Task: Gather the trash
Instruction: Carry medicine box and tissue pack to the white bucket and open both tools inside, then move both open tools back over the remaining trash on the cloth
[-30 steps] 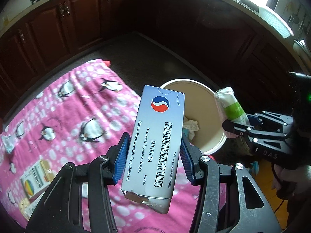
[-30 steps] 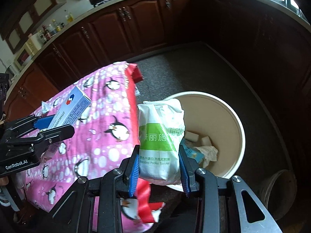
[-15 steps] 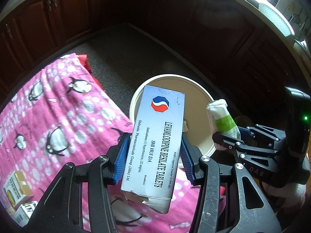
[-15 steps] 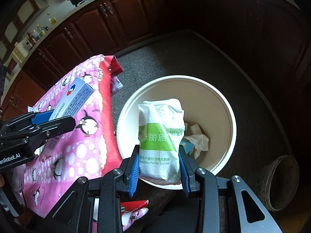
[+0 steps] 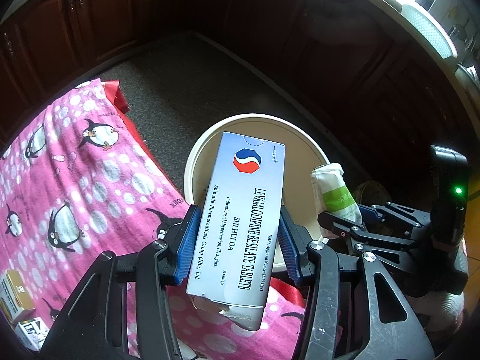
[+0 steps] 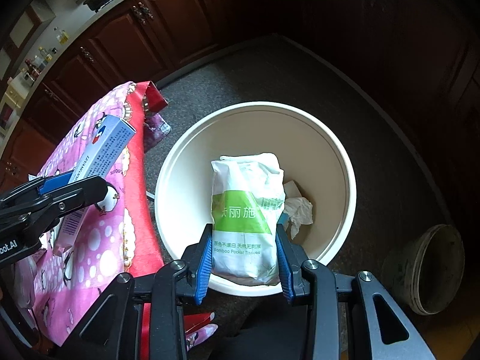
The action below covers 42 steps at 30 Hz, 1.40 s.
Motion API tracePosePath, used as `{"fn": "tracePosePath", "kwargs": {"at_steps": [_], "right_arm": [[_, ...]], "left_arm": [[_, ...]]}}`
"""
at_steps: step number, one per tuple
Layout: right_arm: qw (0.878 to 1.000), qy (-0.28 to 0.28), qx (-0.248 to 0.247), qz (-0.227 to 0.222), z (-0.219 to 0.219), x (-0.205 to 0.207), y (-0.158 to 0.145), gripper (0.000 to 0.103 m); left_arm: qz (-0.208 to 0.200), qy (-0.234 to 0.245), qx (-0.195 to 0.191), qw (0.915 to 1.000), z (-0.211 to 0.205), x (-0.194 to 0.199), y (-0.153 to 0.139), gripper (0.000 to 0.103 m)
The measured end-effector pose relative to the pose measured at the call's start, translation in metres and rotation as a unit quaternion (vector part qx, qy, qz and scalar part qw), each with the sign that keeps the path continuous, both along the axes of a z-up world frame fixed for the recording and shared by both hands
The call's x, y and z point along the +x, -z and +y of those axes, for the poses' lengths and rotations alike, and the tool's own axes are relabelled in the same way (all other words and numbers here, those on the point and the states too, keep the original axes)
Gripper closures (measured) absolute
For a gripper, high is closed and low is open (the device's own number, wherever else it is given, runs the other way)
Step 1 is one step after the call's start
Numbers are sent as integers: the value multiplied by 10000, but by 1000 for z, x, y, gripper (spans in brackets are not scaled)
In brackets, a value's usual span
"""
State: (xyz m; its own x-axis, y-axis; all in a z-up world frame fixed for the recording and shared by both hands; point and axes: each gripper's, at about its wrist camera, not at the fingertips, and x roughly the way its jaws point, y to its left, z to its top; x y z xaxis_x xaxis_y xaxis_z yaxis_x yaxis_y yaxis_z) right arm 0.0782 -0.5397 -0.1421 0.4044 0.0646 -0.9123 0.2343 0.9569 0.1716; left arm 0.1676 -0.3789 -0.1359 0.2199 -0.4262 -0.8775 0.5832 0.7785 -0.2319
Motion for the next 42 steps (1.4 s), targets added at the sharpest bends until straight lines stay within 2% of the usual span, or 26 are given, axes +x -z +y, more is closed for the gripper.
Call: {"fn": "tracePosePath", "kwargs": {"at_steps": [4,7,14,26,36,42], "right_arm": [[10000,31,-10,24,1,2,3,66],[9999,129,-35,29,-1,1,4,55],[9997,222,-14,81,-4,-2,6,55],[9999,152,-30,7,6,-4,-4,55],[9995,-211,-57,-246,43,4,-31,54],[9975,-584,-57,-391,84,14,-45,48]], "left_arm": [[40,-22,-49,10000,-3,1,2,54],[107,-22,-89,9999,0,6,6,54],[174,-41,-140,9997,3,4,8,43],[-62,-121,-141,9998,21,-11,-10,43],[-301,-452,-176,9984,72,-13,-34,43],[-377,-808,-153,9959,118,-15,-46,43]]}}
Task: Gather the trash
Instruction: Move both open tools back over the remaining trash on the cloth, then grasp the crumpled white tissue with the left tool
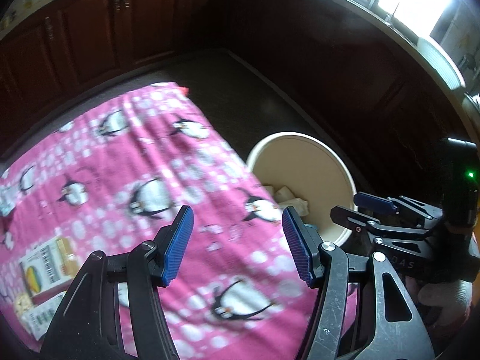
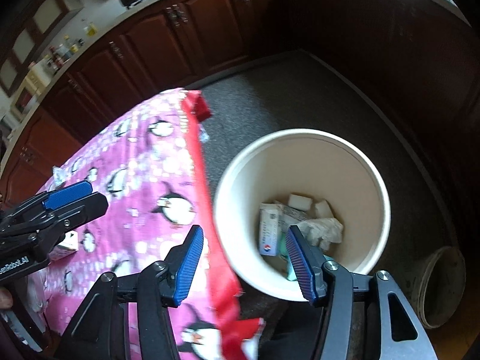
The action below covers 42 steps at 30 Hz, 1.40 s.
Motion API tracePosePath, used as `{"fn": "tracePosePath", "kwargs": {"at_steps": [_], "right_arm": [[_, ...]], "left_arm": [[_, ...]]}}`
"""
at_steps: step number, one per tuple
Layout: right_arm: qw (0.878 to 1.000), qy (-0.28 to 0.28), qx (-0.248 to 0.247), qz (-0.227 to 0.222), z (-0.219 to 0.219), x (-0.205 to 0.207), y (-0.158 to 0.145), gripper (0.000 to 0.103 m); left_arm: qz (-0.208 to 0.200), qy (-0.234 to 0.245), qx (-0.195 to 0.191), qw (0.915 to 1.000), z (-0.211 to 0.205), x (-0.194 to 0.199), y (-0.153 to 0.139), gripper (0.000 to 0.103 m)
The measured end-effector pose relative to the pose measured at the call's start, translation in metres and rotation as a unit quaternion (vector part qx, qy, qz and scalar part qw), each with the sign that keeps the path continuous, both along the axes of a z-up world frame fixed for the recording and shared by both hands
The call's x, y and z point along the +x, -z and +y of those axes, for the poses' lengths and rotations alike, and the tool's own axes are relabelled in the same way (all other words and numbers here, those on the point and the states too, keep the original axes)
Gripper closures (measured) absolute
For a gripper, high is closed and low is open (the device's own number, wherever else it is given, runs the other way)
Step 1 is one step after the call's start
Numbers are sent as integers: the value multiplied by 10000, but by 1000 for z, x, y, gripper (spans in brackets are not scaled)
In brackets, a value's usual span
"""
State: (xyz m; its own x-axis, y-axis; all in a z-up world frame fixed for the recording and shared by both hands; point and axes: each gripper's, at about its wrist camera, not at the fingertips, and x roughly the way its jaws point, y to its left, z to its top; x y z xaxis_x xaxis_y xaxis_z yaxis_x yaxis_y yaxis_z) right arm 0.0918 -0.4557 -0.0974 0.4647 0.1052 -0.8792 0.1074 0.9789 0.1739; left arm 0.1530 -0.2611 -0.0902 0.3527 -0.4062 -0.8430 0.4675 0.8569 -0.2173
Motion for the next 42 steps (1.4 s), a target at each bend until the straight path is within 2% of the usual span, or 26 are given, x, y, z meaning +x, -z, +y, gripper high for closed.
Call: {"fn": "tracePosePath", "kwargs": {"at_steps": [10,12,16,19,22,25,35,37,38,39,40,42], "right_arm": [[9974,-711,66,-7,75,20,-3,45],[9963,-854,97,-4,90,25,-2,43],[9941,-1073,135,-14,115,31,-3,43],[9926,-1208,145,9,130,34,-1,43],[9912,-1314,182,47,143,38,2,43],[9894,-1431,248,87,154,41,6,43],[9814,-1846,485,190,200,52,16,42],[9803,-1891,544,191,207,56,18,42],[9794,-1926,573,198,212,59,20,42],[9786,-1961,587,214,217,60,21,42],[9778,-1994,600,227,220,62,22,42],[9758,-2072,642,262,229,66,26,42]], "left_arm": [[-70,-813,58,9966,97,18,-12,42],[-56,-1054,117,9943,126,27,-10,37],[0,-1697,244,9852,187,48,-2,33],[168,-2295,244,9729,238,73,11,32],[239,-2675,171,9631,270,91,19,32],[274,-2898,133,9566,289,109,29,32],[356,-2942,447,9540,290,150,66,33],[376,-2830,388,9576,287,152,72,44],[392,-2721,323,9609,286,151,74,57],[394,-2665,287,9626,284,150,74,64],[361,-2606,281,9644,285,147,72,67],[343,-2509,303,9669,287,144,68,81]]}}
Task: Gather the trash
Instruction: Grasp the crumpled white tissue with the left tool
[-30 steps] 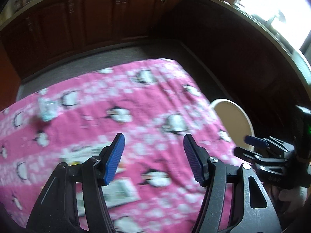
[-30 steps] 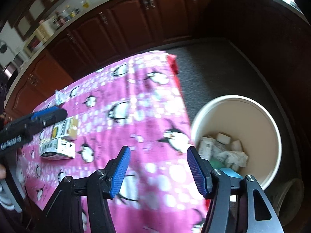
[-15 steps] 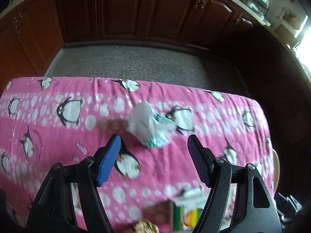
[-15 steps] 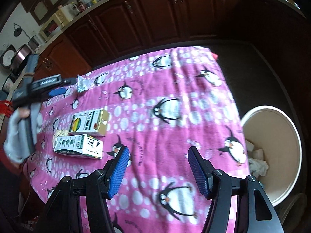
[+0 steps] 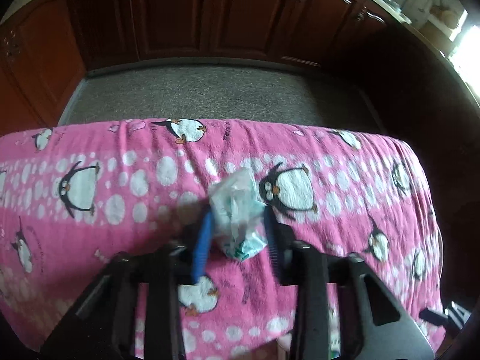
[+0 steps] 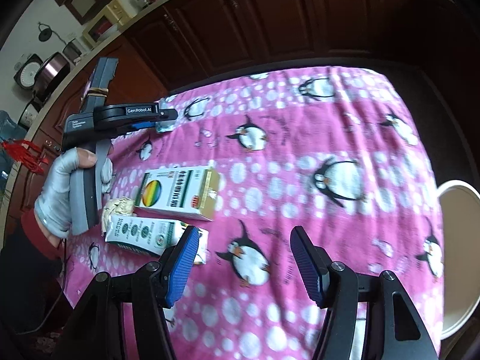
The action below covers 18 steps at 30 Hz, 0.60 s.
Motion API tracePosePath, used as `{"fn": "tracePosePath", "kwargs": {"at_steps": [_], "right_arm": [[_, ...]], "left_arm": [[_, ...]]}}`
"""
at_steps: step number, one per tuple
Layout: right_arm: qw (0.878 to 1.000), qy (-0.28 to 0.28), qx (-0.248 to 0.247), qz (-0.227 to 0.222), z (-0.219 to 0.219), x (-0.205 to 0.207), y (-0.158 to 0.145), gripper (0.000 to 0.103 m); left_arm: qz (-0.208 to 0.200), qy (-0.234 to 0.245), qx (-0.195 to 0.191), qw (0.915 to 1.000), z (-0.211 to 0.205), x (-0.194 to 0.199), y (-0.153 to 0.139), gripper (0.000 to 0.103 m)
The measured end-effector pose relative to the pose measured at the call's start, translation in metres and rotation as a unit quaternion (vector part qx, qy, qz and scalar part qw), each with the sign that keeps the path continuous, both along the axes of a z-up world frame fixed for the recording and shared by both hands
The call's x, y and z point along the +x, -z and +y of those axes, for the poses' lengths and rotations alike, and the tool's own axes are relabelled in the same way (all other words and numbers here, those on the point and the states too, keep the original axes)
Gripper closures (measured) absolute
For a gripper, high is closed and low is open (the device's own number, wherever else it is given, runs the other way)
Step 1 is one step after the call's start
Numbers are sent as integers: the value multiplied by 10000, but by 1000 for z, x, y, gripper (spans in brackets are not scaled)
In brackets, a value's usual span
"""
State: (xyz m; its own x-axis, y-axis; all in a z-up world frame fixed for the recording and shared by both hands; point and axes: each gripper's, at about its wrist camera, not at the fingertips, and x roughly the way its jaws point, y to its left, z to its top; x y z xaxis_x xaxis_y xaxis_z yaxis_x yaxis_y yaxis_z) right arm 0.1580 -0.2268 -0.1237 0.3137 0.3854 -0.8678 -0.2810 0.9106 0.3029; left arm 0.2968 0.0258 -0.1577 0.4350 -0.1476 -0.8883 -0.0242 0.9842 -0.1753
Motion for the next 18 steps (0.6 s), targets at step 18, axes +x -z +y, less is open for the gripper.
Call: {"fn": "tracePosePath", "kwargs": {"at_steps": [18], "right_arm": [[9924,-1002,210,683,46,-38,21,42]], "left_arm": [[-141,496,-250,9984,49,-101,-31,90]]}}
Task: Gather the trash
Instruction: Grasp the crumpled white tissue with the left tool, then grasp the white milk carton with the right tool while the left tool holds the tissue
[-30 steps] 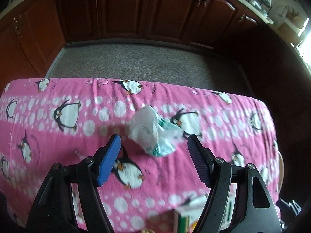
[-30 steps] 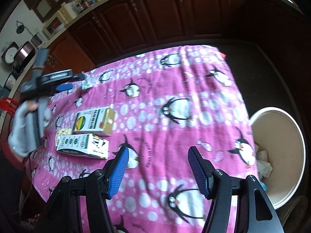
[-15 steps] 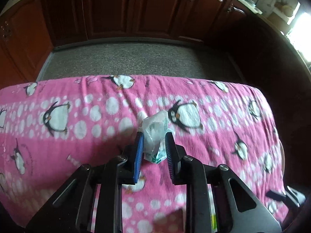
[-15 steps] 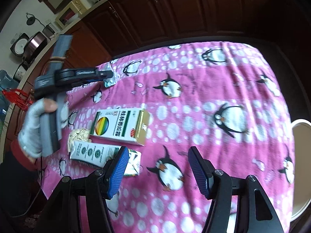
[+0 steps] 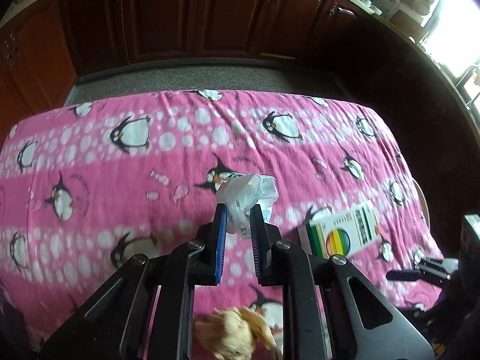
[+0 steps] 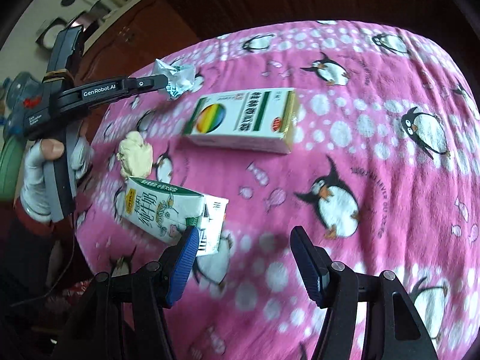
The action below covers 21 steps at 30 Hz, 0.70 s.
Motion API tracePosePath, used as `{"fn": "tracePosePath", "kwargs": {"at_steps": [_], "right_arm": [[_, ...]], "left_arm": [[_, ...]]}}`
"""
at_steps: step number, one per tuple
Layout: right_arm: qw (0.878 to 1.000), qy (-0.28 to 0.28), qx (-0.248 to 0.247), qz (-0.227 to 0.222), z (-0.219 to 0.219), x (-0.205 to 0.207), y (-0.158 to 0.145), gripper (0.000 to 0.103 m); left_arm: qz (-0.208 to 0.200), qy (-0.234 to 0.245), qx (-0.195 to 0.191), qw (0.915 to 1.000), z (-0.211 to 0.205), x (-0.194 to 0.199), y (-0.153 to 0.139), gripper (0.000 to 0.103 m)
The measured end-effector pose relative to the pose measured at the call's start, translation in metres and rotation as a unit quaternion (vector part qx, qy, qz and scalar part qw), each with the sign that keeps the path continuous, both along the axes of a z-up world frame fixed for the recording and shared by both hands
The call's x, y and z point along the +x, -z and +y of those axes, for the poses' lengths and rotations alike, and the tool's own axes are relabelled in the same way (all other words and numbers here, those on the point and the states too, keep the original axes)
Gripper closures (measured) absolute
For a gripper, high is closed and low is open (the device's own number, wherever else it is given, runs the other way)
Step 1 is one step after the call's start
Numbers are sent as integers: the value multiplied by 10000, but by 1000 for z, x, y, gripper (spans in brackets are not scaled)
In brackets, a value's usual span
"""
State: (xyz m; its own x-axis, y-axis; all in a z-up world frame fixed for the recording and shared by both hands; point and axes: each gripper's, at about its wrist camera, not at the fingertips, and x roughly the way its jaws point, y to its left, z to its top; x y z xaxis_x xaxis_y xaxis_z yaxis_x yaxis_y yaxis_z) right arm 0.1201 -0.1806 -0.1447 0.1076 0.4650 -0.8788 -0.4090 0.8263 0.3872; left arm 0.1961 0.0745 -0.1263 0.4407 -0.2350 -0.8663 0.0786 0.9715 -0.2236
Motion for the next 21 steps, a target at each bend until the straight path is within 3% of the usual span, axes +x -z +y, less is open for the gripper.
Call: {"fn": "tracePosePath", "kwargs": {"at_steps": [5,11,21], "right_arm": [[9987,-200,-75,-452,7,1,-20,39],[9907,-1128,-1,-764,50,0,-31,36],[9590,-2685,-60,-909,104,-3,-25,28]], "left_arm": [[-55,-10,-71,10000,11,-23,-9,90],[9,-99,-128,9999,23,-41,-18,90],[63,-114,68,9999,41,-88,-43,90]]}}
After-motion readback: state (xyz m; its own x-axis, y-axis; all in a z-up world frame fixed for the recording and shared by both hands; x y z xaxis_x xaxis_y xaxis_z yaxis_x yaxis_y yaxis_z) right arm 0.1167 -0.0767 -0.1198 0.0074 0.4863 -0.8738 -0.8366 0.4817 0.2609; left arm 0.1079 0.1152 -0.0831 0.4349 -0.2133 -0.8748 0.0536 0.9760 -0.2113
